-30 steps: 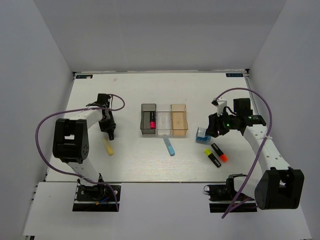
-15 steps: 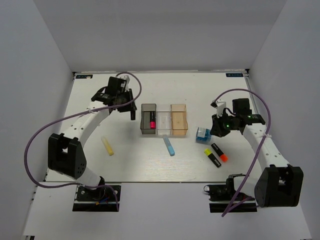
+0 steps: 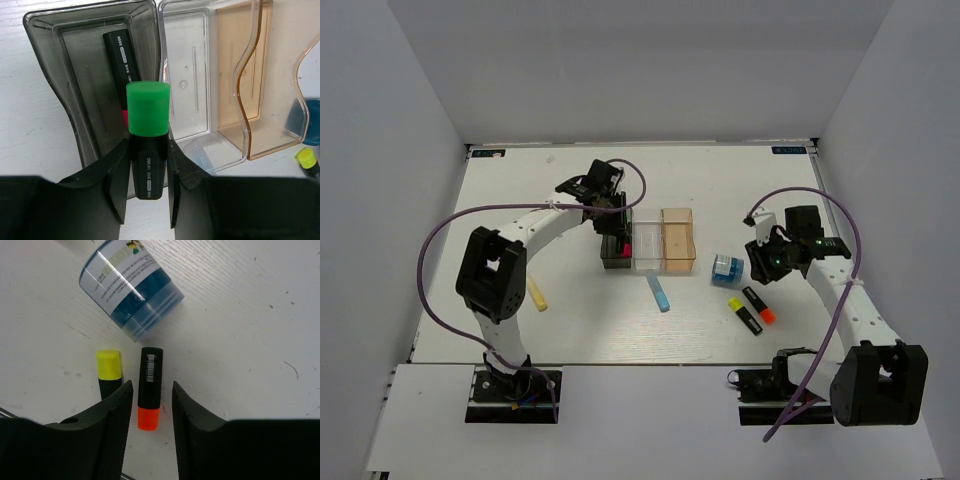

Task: Sort the stationery into containers
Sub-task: Place the pen in the storage box, then pick up the pen from the center of the board.

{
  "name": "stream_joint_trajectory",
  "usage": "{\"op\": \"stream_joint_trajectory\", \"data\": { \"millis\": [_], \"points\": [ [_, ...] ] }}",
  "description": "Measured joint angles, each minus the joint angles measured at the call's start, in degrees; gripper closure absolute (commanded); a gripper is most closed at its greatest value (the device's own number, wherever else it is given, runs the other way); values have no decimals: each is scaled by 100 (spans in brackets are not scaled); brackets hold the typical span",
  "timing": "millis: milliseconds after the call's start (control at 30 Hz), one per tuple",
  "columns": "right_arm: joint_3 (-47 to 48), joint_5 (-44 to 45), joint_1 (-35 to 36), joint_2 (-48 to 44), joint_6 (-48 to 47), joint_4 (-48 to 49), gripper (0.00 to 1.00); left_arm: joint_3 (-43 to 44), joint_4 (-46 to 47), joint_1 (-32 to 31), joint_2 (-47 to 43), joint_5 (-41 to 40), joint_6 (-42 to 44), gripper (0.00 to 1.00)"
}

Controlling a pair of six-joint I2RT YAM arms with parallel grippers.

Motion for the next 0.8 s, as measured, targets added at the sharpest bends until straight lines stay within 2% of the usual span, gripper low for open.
{"op": "stream_joint_trajectory", "data": {
  "millis": [33, 67, 133, 167, 300, 433, 467, 533, 567, 600, 633, 667, 700, 733, 767, 800],
  "points": [
    [-57, 61, 0, -2, -17, 4, 59, 0, 2, -20, 11, -11, -4, 73],
    [-98, 107, -2, 0, -24, 0, 53, -2, 4, -26, 11, -20, -9, 64],
    [-155, 190, -2, 2, -31, -9, 48, 0, 33, -31, 11, -52, -9, 46],
    [-157, 214, 0, 7, -44, -15, 41, 0, 31, -33, 13, -63, -13, 42],
    [-157, 278, -2, 15, -92, -13, 39, 31, 0, -33, 15, -168, 15, 31],
    [-164, 334, -2, 52, -186, -44, 47, 256, -136, -33, 44, -267, 44, 30],
    [-179, 332, -2, 61, -227, -61, 47, 323, -162, -33, 46, -297, 52, 34],
    [-245, 332, -4, 79, -358, -129, 48, 417, -173, -39, 31, -350, 83, 45],
    [-313, 337, -4, 90, -455, -144, 48, 413, -166, -46, -9, -367, 101, 62],
    [-398, 334, -4, 103, -535, -160, 48, 358, -168, -63, -83, -398, 118, 71],
    [-498, 332, -4, 120, -638, -164, 47, 267, -177, -96, -201, -428, 164, 77],
    [-619, 326, -4, 138, -745, -166, 47, 153, -179, -155, -345, -479, 199, 79],
    [-752, 315, -2, 157, -844, -164, 47, -24, -133, -245, -553, -549, 236, 77],
    [-874, 308, 0, 175, -933, -162, 45, -227, -120, -358, -785, -586, 254, 72],
    [-981, 306, 0, 192, -1034, -149, 43, -444, -136, -496, -1047, -638, 269, 60],
    [-1110, 310, 0, 234, -1078, -153, 43, -647, -142, -643, -1314, -658, 297, 43]
  ]
}}
